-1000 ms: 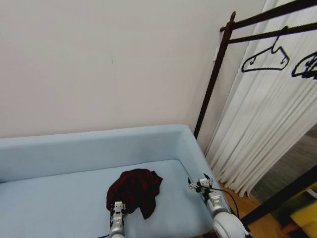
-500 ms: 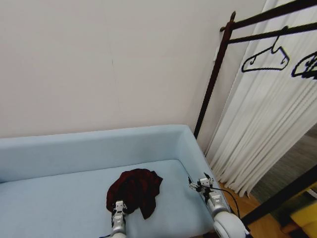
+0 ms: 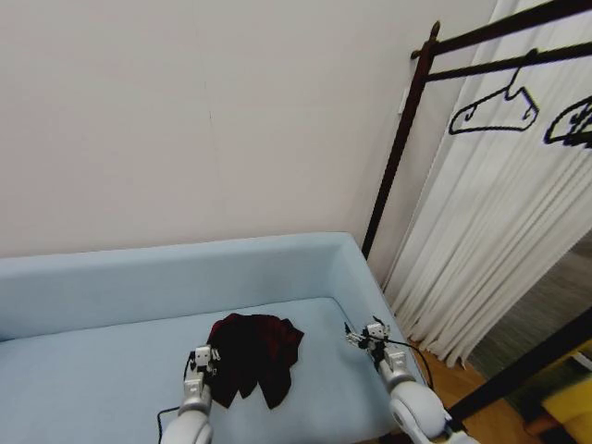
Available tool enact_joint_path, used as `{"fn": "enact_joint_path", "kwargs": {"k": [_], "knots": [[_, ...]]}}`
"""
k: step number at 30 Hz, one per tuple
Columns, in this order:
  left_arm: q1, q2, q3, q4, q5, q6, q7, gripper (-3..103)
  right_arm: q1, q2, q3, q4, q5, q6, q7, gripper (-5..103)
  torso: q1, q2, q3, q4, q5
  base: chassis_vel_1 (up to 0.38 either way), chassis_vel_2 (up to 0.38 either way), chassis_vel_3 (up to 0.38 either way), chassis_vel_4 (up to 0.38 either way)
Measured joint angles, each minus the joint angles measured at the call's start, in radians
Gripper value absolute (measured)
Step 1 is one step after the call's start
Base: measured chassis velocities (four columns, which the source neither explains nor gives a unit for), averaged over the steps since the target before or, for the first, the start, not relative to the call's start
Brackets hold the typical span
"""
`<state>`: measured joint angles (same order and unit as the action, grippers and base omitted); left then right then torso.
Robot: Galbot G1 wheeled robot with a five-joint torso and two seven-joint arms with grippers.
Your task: Pick up the clothes from the sofa and hang them on the clothes hanger.
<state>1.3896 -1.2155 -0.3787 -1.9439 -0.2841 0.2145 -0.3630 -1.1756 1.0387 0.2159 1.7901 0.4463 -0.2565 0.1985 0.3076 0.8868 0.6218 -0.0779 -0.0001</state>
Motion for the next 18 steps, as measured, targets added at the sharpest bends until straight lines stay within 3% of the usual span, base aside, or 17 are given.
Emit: {"fn": "enact_joint_path", "kwargs": {"k": [8, 13, 18], "knots": [[-0.032, 0.034, 0.015, -0.015, -0.024, 0.030, -0.006, 0, 0.208, 0.043, -0.226, -0.226, 0.231, -0.038, -0.056, 100, 0.000, 0.000, 0.000, 0.0000, 0.0000, 0.000, 0.000, 0.000, 0.000], [-0.045, 0.023, 0.018, 0.001, -0.023, 0.030, -0.006, 0, 0.247, 0.056, -0.299, -0.259, 0.314, -0.076, -0.058, 100, 0.000, 0.000, 0.000, -0.0001, 0.0001, 0.000, 0.000, 0.000, 0.000], [-0.050, 0.012, 0.013, 0.019, -0.022, 0.026, -0.005, 0, 0.276, 0.093, -0.335, -0.309, 0.329, -0.075, -0.061, 99, 0.000, 0.000, 0.000, -0.0001, 0.0001, 0.000, 0.000, 0.000, 0.000]]}}
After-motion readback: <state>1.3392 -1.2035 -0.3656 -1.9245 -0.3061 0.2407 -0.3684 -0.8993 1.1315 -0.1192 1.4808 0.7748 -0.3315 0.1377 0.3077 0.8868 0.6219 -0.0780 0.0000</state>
